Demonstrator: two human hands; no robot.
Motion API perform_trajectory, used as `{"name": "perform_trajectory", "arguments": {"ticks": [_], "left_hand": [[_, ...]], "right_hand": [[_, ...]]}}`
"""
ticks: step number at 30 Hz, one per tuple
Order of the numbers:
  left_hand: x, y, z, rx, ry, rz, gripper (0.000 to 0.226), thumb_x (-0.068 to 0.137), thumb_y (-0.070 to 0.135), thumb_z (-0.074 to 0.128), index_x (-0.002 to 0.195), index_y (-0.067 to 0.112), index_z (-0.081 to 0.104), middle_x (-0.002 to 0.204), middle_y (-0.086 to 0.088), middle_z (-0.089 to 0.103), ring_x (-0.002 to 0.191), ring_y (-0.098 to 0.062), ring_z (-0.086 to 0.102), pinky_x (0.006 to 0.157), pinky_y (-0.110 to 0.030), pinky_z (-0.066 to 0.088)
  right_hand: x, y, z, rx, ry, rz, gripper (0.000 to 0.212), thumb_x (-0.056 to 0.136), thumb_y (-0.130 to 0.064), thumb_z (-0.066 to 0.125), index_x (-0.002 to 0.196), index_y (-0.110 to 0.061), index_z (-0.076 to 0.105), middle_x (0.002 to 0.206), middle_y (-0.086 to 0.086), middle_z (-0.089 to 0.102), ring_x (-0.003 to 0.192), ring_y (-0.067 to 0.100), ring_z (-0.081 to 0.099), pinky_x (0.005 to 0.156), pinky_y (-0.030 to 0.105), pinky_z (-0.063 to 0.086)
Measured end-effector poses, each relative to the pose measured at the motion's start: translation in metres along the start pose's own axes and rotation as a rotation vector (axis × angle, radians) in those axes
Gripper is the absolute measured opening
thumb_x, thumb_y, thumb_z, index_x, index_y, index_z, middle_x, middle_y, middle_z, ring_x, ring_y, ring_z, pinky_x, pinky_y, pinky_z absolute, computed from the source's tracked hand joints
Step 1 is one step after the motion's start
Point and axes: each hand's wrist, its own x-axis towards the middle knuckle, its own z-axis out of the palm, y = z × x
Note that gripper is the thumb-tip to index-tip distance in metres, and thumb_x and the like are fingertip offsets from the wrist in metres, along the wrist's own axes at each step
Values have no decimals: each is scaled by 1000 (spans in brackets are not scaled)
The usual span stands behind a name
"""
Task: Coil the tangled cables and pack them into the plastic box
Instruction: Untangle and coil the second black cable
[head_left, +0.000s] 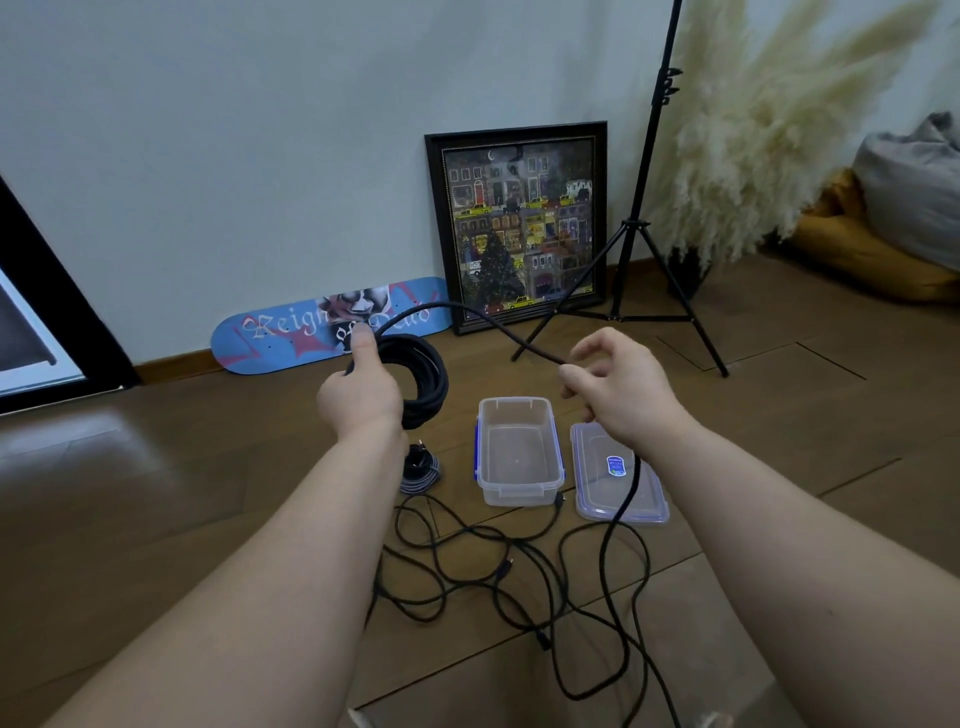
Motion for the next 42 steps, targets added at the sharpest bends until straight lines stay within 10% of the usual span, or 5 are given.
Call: {"name": "perform_trajectory", "arguments": {"ticks": [9,17,22,31,42], "left_hand": [[24,-11,-13,83,84,35,55,91,62,52,71,11,42,71,0,43,62,-18,43,65,-33,39],[17,-16,-6,251,-23,272,49,91,56,56,78,9,51,74,1,49,66,-17,46,53,-29,32],[-3,-17,11,90,-314,144,48,81,60,65,75,13,60,79,-8,63,75,-27,59,74,-42,55],[-22,-20,24,-1,-546,-11,34,88,49,65,74,19,60,64,2,49,56,-13,40,59,-30,33],[-38,-20,26,-28,-635,-69,34,95,48,55,79,19,63,62,2,48,53,-12,38,57,-28,32]], "right_hand": [[5,13,-10,-332,63,-99,8,93,-18,63,98,-19,68,92,-3,68,89,17,60,73,27,46],[-18,-47,13,-404,-632,-339,10,93,-20,62,85,-22,68,72,-14,61,64,-3,54,64,12,41],[-7,-47,16,201,-307,-226,6,91,-9,64,89,-10,69,75,-6,64,64,-7,57,63,9,44],[3,-28,33,171,-13,-165,14,83,-27,75,82,-18,64,77,-2,62,74,15,58,76,43,55],[-2,-18,35,-46,167,-186,32,83,-47,71,85,-20,54,82,-7,54,73,10,49,63,28,41]]}}
